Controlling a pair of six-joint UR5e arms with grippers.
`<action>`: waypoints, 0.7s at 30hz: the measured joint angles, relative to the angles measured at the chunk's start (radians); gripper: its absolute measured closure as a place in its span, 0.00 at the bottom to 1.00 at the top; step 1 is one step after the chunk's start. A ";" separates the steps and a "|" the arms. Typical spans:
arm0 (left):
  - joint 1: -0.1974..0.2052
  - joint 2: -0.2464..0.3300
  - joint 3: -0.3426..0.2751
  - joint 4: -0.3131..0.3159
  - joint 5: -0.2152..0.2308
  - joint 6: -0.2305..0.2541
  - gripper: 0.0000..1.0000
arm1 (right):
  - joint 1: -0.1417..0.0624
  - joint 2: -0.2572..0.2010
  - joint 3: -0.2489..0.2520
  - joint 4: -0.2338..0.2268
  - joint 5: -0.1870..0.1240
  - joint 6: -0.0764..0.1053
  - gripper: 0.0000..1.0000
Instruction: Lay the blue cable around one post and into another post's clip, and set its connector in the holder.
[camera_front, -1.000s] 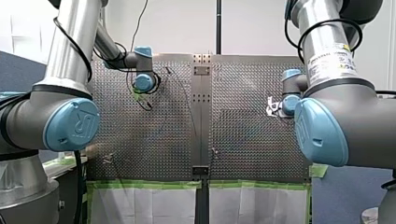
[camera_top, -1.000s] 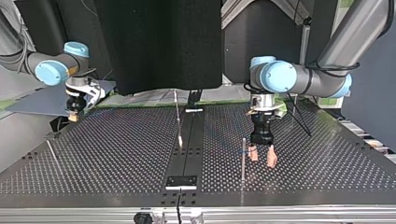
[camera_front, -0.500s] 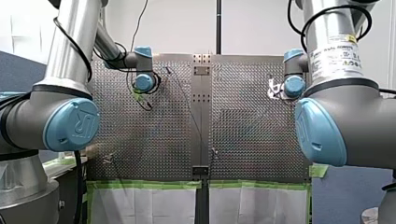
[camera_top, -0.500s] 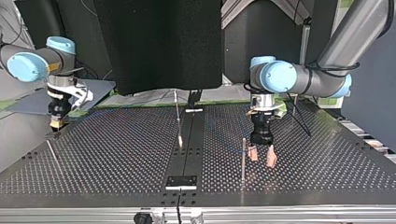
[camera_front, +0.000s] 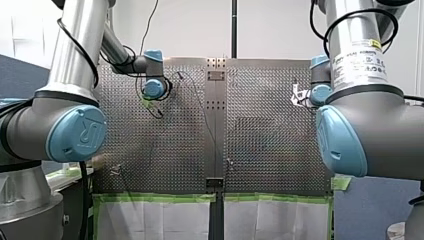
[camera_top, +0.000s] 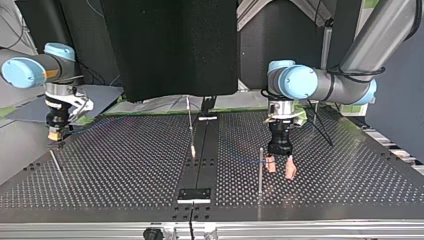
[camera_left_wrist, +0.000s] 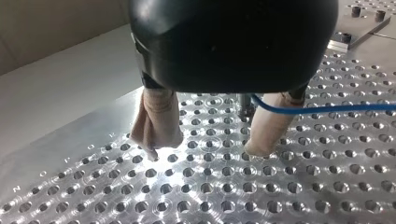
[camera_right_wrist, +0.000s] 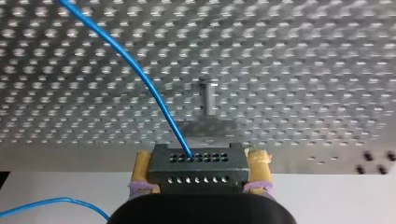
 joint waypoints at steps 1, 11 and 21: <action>0.000 0.000 0.000 0.000 0.000 0.000 0.02 | -0.002 0.006 0.000 -0.004 -0.001 0.001 0.82; -0.001 0.000 0.000 0.000 0.001 0.001 0.02 | -0.035 0.015 -0.032 -0.007 -0.042 0.008 0.82; -0.003 0.000 0.000 -0.002 0.002 0.012 0.02 | -0.055 0.016 -0.037 -0.020 -0.137 0.049 0.82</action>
